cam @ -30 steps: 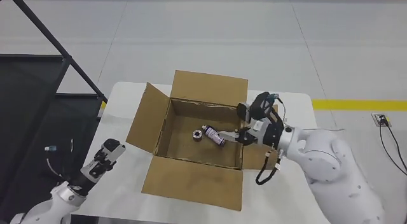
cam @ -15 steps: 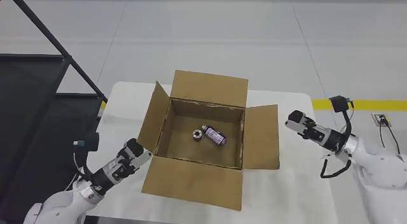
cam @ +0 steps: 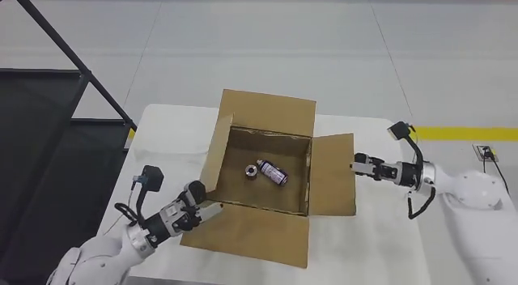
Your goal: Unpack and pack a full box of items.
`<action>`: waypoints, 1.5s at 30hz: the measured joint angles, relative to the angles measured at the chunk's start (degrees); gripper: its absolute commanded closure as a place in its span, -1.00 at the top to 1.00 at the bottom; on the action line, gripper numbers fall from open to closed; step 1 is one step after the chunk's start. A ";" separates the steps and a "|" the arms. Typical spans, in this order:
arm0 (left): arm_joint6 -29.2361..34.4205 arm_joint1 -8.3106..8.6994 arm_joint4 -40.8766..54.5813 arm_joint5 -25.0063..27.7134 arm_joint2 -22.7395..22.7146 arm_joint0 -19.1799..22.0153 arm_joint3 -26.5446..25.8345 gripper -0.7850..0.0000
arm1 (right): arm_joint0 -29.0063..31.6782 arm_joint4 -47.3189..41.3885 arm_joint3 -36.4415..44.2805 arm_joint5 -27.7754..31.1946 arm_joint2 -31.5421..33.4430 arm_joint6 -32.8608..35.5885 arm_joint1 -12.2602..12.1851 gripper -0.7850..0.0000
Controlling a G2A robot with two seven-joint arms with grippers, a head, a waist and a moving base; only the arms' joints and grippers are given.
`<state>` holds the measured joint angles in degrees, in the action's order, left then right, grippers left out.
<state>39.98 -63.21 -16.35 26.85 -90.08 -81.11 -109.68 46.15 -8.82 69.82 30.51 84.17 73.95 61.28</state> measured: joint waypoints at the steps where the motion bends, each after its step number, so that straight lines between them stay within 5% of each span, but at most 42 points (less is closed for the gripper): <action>1: 0.47 0.02 -0.13 -0.35 0.53 0.50 0.20 1.00 | -0.31 -1.02 0.33 0.06 -0.97 -0.14 0.03 1.00; 12: 6.79 0.25 4.42 -5.02 5.32 7.31 4.25 1.00 | -9.16 -12.20 -2.83 0.38 -16.38 -0.55 1.10 1.00; 24: 5.87 0.56 12.33 -5.00 4.70 7.67 7.66 1.00 | -19.68 -12.93 -16.64 5.55 -33.33 -5.73 5.08 1.00; 45: 5.92 0.65 11.65 -10.76 9.96 11.66 12.00 1.00 | -24.01 -2.29 -23.60 17.38 -41.08 -18.08 7.94 1.00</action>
<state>45.90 -62.56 -4.70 16.09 -80.12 -69.44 -97.68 22.14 -11.11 46.22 47.89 43.08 55.87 69.22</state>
